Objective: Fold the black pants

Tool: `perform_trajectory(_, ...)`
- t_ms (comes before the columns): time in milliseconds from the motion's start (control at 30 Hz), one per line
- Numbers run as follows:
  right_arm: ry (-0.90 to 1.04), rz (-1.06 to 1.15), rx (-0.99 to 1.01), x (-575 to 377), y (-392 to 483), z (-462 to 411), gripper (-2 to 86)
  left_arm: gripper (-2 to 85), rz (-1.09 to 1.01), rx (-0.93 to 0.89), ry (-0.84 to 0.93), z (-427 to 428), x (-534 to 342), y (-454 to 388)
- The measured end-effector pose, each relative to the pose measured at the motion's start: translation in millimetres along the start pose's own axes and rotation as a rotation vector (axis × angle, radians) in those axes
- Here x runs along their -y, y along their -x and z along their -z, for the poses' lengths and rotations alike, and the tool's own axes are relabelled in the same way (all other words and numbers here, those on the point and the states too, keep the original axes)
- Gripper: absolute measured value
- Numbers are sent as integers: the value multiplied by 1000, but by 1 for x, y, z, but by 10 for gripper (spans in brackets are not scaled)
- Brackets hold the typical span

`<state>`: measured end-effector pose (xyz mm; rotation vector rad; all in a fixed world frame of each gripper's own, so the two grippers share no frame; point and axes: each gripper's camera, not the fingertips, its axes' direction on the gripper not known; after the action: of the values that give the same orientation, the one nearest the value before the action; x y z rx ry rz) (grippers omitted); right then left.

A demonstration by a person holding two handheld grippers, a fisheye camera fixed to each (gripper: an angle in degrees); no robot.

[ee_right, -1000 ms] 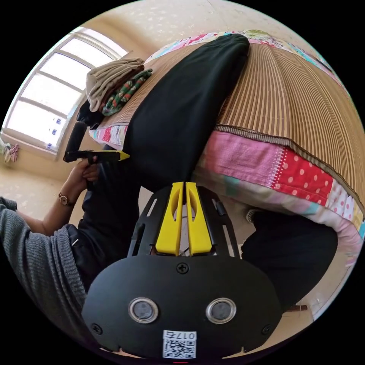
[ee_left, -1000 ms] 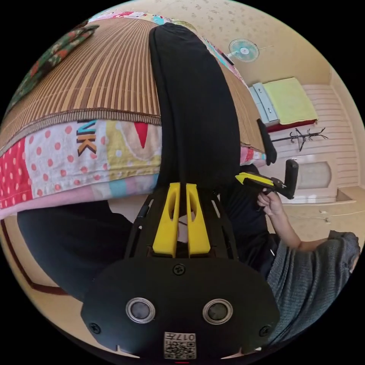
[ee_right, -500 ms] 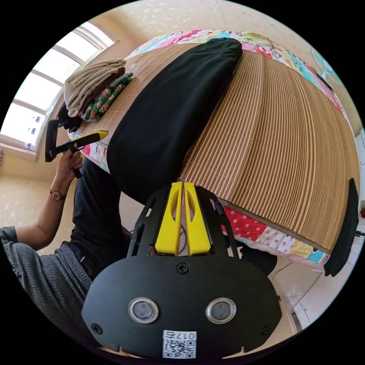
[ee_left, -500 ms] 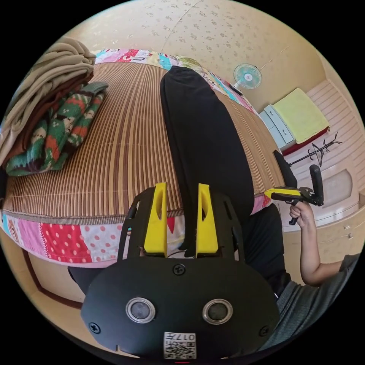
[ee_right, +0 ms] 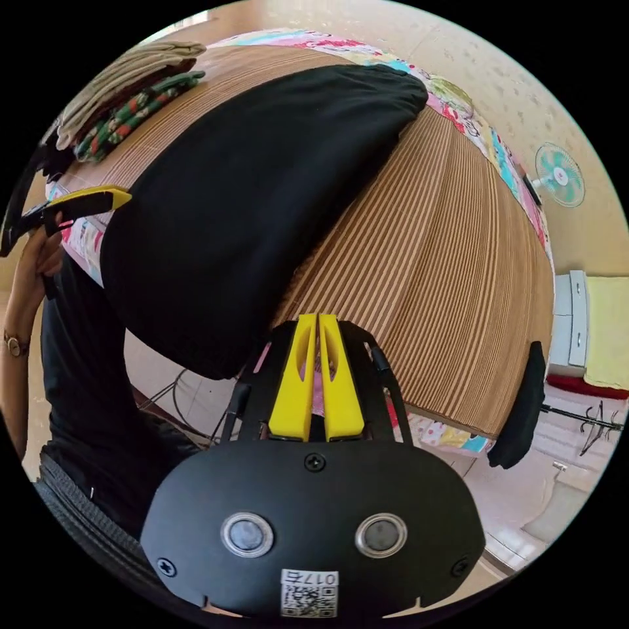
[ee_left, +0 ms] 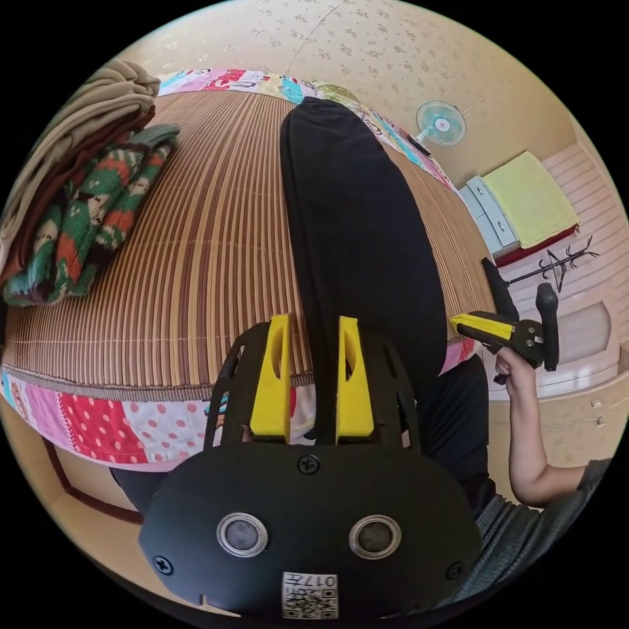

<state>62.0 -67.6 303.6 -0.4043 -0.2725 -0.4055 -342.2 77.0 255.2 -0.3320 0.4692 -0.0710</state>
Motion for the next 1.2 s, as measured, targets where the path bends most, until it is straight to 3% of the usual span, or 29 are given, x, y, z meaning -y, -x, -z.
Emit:
perform_trajectory(100, -127, -142, 306, -16, -42, -2, 7, 109, 1, -72, 32, -5, 9, 8)
perform_trajectory(167, -99, -199, 455, -25, -63, -17, 9, 98, 13, -63, 54, -7, 14, 14)
perform_trajectory(400, -126, -259, 683, -51, -87, -58, 16, 50, 18, -104, 61, -9, 11, 27)
perform_trajectory(667, -41, -101, 734, -88, -103, -66, 5, 36, -20, -326, 20, 6, -25, 65)
perform_trajectory(733, -42, -117, 723, -102, -112, -68, 4, 35, 25, -322, 20, 3, -34, 77)
perform_trajectory(900, -268, -323, 859, -134, -169, -63, 12, 35, 88, -358, -27, 1, -44, 91)
perform_trajectory(1200, -239, -264, 972, -62, -182, -104, 117, 37, 56, -281, 8, -3, -36, 85)
